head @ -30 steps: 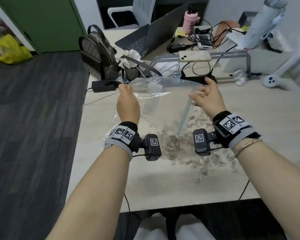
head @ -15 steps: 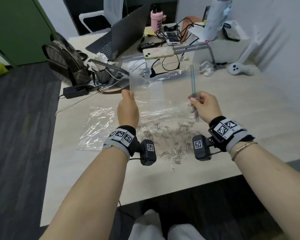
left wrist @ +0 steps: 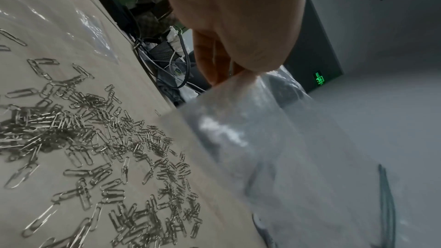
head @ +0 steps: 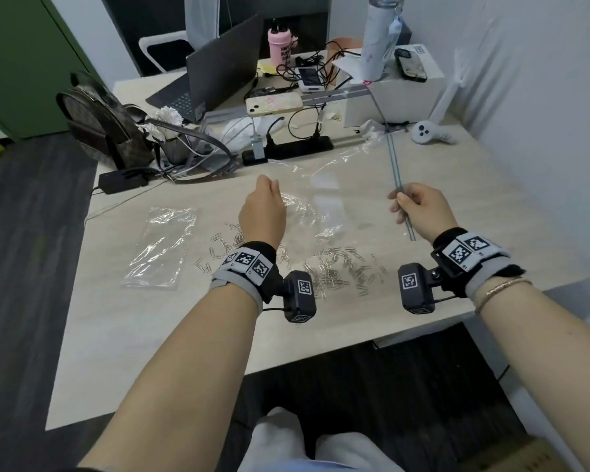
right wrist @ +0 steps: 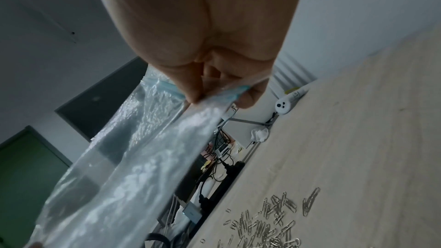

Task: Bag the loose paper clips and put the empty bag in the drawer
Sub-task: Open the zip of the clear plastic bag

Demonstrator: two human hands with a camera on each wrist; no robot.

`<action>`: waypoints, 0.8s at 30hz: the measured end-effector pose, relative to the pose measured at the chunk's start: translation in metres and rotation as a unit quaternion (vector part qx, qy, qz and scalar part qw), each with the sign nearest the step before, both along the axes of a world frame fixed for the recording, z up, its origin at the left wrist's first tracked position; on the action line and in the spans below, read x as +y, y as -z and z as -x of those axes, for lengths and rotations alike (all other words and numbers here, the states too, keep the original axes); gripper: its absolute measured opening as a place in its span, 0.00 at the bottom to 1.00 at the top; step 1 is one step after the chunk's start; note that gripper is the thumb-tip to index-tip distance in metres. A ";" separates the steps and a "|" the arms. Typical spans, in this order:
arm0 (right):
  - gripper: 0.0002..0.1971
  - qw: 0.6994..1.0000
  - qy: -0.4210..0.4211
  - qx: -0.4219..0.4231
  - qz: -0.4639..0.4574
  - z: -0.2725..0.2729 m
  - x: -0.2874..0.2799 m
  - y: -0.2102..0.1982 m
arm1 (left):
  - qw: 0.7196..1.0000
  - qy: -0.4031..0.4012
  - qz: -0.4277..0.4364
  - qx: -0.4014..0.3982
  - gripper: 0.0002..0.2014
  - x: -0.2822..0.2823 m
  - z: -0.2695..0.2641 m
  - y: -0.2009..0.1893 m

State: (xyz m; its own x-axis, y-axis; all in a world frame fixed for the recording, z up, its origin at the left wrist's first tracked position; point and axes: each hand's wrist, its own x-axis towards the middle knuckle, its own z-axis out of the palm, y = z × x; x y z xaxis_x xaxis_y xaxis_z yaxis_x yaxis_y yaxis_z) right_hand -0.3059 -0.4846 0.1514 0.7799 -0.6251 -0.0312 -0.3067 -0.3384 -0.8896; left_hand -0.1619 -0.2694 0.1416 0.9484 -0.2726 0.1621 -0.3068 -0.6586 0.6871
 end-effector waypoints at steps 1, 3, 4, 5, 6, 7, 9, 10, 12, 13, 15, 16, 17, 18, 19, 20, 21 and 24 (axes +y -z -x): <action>0.11 1.000 0.005 -0.002 0.004 0.002 -0.002 -0.002 | 1.000 -0.009 -0.007 0.016 0.15 -0.002 0.004 0.000; 0.12 1.000 0.020 0.001 -0.001 0.009 -0.006 -0.007 | 0.998 -0.028 -0.006 0.057 0.15 -0.004 0.013 -0.001; 0.13 1.000 0.027 0.003 -0.012 0.014 -0.008 -0.010 | 0.997 -0.037 0.006 0.067 0.15 -0.004 0.018 -0.003; 0.13 0.999 0.030 0.002 -0.024 0.019 -0.010 -0.013 | 0.997 -0.038 0.024 0.067 0.13 -0.005 0.022 -0.005; 0.13 0.999 0.031 -0.001 -0.032 0.024 -0.012 -0.015 | 0.997 -0.028 0.040 0.064 0.12 -0.007 0.026 -0.009; 0.13 0.999 0.032 -0.005 -0.035 0.028 -0.012 -0.017 | 0.997 -0.007 0.047 0.062 0.10 -0.011 0.031 -0.012; 0.12 0.998 0.037 -0.015 -0.038 0.033 -0.012 -0.020 | 0.996 0.060 0.031 0.060 0.08 -0.024 0.042 -0.021; 0.12 0.998 0.038 -0.023 -0.040 0.034 -0.011 -0.022 | 0.993 0.097 0.023 0.062 0.08 -0.030 0.047 -0.026; 0.12 0.998 0.035 -0.038 -0.036 0.036 -0.008 -0.028 | 0.983 0.165 0.030 0.077 0.08 -0.045 0.061 -0.038; 0.13 0.998 0.031 -0.047 -0.033 0.038 -0.006 -0.031 | 0.977 0.192 0.038 0.081 0.08 -0.052 0.068 -0.043; 0.17 0.998 0.015 -0.059 -0.020 0.041 0.000 -0.036 | 0.970 0.220 0.058 0.081 0.10 -0.068 0.080 -0.052; 0.20 0.998 0.001 -0.059 -0.010 0.042 0.002 -0.038 | 0.968 0.225 0.070 0.085 0.12 -0.075 0.086 -0.057; 0.22 0.998 -0.016 -0.056 0.003 0.044 0.005 -0.039 | 0.967 0.225 0.080 0.094 0.14 -0.082 0.091 -0.061; 0.24 0.998 -0.033 -0.052 0.019 0.045 0.007 -0.040 | 0.964 0.224 0.091 0.108 0.16 -0.087 0.095 -0.064; 0.25 0.997 -0.049 -0.047 0.038 0.046 0.009 -0.041 | 0.962 0.220 0.102 0.124 0.18 -0.091 0.098 -0.067; 0.27 0.995 -0.065 -0.041 0.064 0.047 0.010 -0.041 | 0.961 0.213 0.114 0.136 0.19 -0.094 0.100 -0.069; 0.29 0.992 -0.084 -0.031 0.093 0.049 0.012 -0.041 | 0.960 0.203 0.130 0.142 0.19 -0.096 0.101 -0.070; 0.30 0.981 -0.130 -0.004 0.146 0.052 0.016 -0.040 | 0.965 0.174 0.155 0.123 0.17 -0.096 0.105 -0.071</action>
